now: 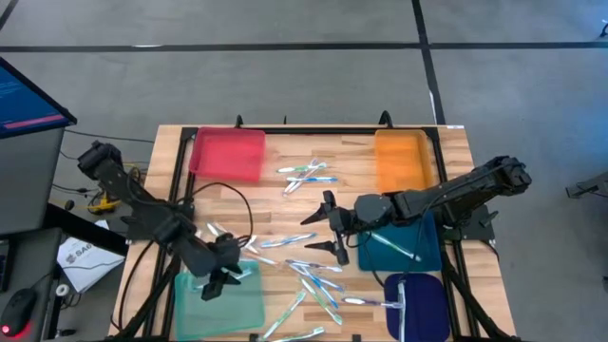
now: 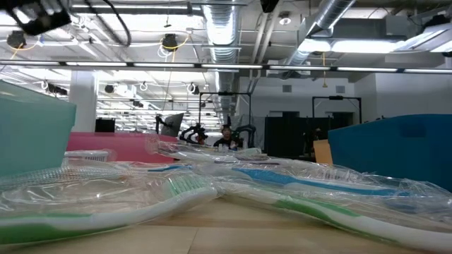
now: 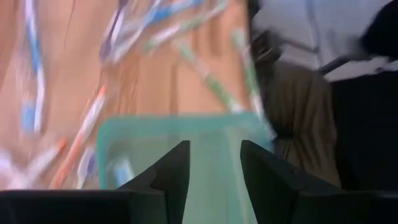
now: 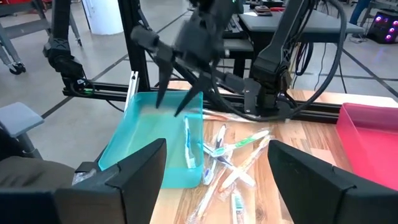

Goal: Pick & Place Toothbrushes
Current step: Put the violet toothbrush into the pink bin

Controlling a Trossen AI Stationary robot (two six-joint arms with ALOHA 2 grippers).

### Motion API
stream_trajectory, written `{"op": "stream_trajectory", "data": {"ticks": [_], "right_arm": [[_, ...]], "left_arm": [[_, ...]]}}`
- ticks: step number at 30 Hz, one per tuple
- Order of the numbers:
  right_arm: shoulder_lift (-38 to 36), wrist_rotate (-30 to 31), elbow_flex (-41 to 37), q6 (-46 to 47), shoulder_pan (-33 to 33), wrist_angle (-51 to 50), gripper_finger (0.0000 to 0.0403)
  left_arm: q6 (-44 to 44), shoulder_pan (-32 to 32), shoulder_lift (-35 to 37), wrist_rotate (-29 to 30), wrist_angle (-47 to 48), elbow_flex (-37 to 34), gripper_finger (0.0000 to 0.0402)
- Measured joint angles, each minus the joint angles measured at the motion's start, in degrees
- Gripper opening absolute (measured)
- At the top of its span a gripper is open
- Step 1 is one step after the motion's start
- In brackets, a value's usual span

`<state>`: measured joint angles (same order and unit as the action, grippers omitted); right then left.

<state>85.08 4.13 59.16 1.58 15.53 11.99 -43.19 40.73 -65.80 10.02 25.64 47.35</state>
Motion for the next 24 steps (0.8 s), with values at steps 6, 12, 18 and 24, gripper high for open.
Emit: {"op": "stream_trajectory", "data": {"ticks": [6, 12, 18, 24], "right_arm": [[0.02, -0.01, 0.0, 0.0, 0.02, 0.0, 0.0276], [0.02, 0.0, 0.0, 0.0, 0.02, -0.15, 0.0276], [0.02, -0.01, 0.0, 0.0, 0.04, -0.68, 0.0276], [0.02, 0.01, 0.0, 0.0, 0.04, -1.05, 0.0276]], "left_arm": [[16.46, 0.0, 2.64, 1.03, -19.31, 0.0, 0.0136], [35.8, 0.0, 7.48, -1.89, -39.61, 0.0, 0.0136], [47.91, 0.0, 11.82, -2.82, -48.79, 0.02, 0.0136], [51.71, -1.81, 13.31, 2.73, -48.91, 0.02, 0.0136]]}}
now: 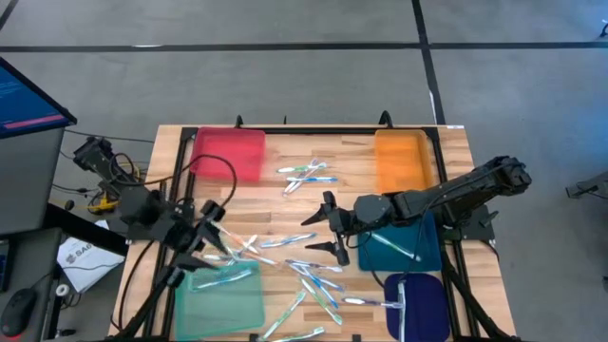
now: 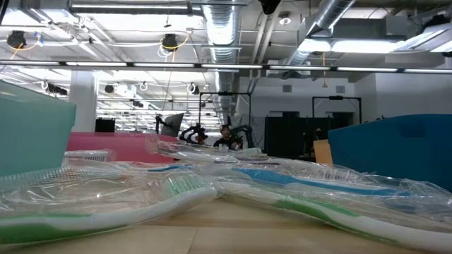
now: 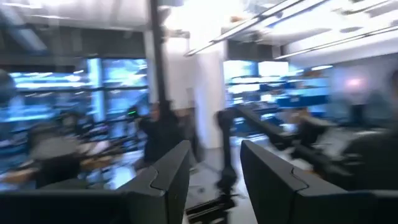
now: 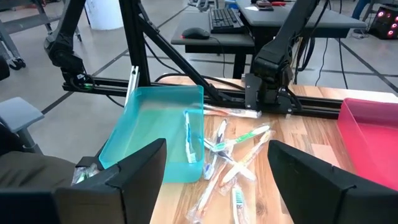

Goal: Pick & Place Toothbrushes
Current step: Put the violet toothbrush into the pink bin

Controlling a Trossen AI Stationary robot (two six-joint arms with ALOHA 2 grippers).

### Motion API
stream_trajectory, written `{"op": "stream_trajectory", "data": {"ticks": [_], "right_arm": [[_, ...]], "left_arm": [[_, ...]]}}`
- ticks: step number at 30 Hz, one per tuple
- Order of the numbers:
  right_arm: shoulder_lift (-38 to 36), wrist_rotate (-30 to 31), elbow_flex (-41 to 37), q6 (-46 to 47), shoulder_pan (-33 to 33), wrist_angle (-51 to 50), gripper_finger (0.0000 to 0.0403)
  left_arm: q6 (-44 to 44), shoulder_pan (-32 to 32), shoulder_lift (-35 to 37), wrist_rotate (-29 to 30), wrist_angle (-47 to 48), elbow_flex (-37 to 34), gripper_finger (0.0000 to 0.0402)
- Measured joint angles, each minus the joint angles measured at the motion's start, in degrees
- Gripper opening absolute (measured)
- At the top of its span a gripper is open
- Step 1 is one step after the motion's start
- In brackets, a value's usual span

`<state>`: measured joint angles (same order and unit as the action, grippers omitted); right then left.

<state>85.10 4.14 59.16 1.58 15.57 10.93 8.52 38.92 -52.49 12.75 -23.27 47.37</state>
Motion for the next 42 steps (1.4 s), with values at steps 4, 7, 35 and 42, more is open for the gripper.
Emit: {"op": "stream_trajectory", "data": {"ticks": [4, 7, 35, 42], "right_arm": [[0.0, -0.02, 0.0, -0.02, -0.41, 0.61, 0.0276], [0.0, -0.02, 0.0, 0.0, -1.12, 1.33, 0.0276], [0.46, -0.02, 0.02, -6.67, -0.88, 14.29, 0.0276], [0.46, -0.02, 0.02, -6.65, -1.07, 15.04, 0.0276]], "left_arm": [[2.61, -1.39, -0.65, 2.51, -0.02, 0.0, 0.0136], [3.28, -2.44, -1.94, 2.52, 0.17, 0.0, 0.0136], [7.27, -1.27, -8.73, -0.67, 1.88, -0.39, 0.0136], [7.12, 0.28, -8.63, -0.71, 1.67, -0.39, 0.0136]]}}
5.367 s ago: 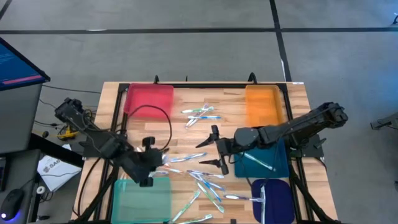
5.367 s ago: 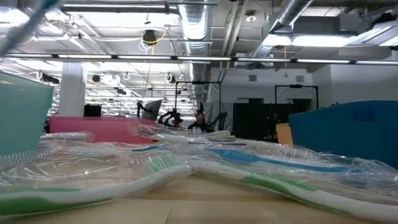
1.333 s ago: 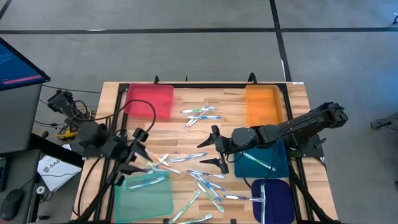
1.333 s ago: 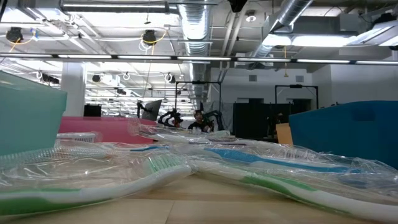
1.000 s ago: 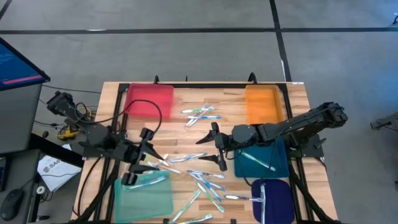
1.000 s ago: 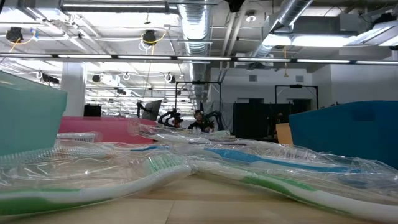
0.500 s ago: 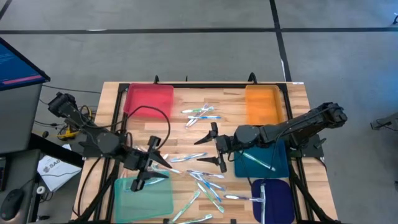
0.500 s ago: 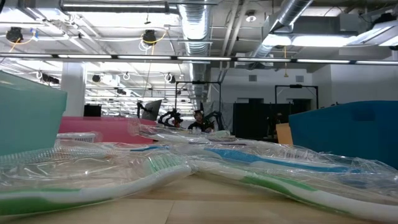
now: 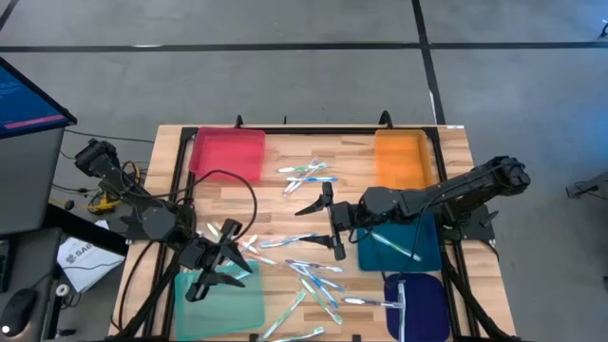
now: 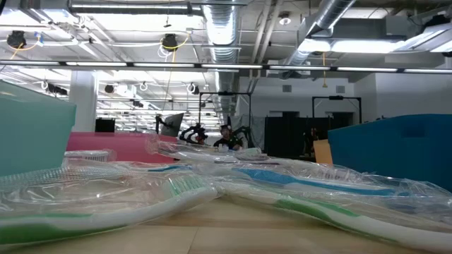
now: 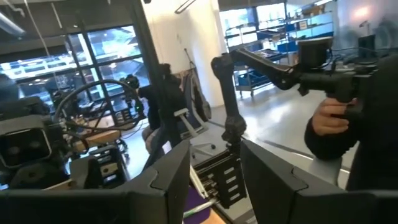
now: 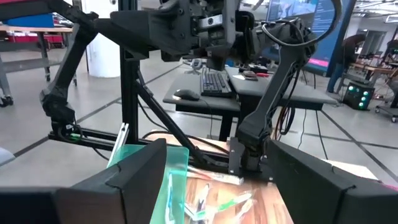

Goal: Pick & Place Toothbrushes
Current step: Put the violet toothbrush into the pink bin

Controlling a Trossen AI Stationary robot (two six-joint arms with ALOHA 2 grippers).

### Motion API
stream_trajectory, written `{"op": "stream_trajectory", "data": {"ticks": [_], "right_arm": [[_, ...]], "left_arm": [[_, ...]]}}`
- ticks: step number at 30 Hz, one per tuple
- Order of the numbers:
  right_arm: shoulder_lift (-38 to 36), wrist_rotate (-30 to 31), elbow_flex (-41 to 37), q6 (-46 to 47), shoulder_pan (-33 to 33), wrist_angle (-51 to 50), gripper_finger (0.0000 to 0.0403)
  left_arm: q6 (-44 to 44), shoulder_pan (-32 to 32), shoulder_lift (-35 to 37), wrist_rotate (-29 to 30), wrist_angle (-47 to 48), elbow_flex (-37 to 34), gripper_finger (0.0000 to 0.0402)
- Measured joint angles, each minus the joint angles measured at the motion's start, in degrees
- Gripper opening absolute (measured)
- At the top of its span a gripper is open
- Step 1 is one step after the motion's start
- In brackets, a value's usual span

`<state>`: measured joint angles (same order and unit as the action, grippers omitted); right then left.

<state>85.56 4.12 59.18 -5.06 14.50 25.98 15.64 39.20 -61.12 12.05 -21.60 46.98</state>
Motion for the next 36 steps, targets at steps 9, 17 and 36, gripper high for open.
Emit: {"op": "stream_trajectory", "data": {"ticks": [9, 17, 36], "right_arm": [[0.0, -0.01, 0.0, 4.22, 0.06, -4.69, 0.0276], [0.0, -1.53, 0.0, 12.99, 0.55, -10.19, 0.0276], [13.19, -1.78, -0.02, 21.91, 0.85, -12.11, 0.0276]], "left_arm": [[0.28, -0.17, -0.01, 0.18, 0.3, 0.02, 0.0136], [-0.02, -0.76, -0.01, 0.39, 1.34, 0.02, 0.0136], [2.43, -3.59, -0.01, 0.28, 0.95, 0.04, 0.0136]]}}
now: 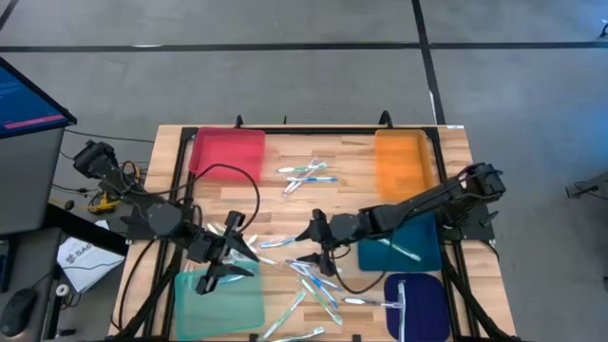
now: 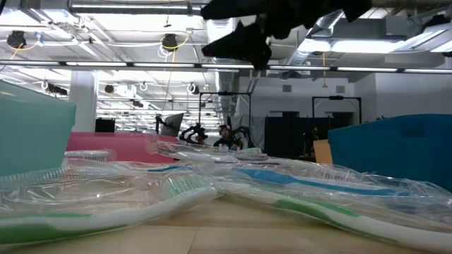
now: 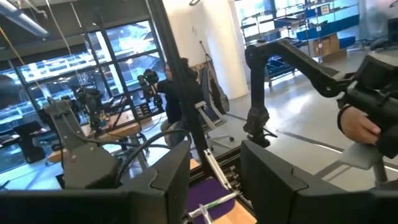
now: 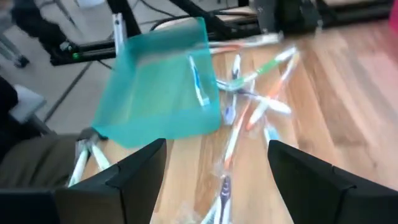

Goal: Pick & Place Toothbrushes
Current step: Put the violet toothbrush into the pink bin

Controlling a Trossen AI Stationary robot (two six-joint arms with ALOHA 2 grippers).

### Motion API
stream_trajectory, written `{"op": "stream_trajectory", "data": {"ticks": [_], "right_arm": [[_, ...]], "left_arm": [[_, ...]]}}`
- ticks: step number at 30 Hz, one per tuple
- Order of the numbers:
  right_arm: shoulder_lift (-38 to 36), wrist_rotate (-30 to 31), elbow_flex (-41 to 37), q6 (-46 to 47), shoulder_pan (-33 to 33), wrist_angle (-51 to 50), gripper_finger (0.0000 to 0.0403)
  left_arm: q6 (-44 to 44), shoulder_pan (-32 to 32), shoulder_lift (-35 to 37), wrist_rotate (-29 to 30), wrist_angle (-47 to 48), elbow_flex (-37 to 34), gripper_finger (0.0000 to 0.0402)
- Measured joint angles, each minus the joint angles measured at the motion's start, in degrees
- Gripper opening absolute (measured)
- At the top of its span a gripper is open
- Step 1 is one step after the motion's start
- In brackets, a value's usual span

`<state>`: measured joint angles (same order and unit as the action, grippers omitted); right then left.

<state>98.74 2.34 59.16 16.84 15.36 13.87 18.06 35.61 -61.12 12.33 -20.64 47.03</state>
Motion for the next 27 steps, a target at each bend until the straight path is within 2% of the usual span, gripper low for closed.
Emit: {"op": "stream_trajectory", "data": {"ticks": [5, 10, 21, 27], "right_arm": [[-0.07, -5.58, 0.04, 6.84, -0.96, -6.41, 0.0276], [-0.11, -8.37, 0.04, 8.1, 0.53, -8.14, 0.0276], [-0.11, -8.23, 0.04, 5.51, 3.57, -9.61, 0.0276], [-0.05, -2.06, 0.04, 5.65, 3.87, -14.44, 0.0276]], "left_arm": [[0.07, -1.64, 0.0, -0.1, 0.77, 0.0, 0.0136], [0.08, -2.25, 0.0, -0.07, 1.38, 0.0, 0.0136], [-0.26, -2.27, 0.0, -0.05, 1.62, 0.0, 0.0136], [-0.28, -2.27, 0.0, -0.03, 1.6, 0.0, 0.0136]]}}
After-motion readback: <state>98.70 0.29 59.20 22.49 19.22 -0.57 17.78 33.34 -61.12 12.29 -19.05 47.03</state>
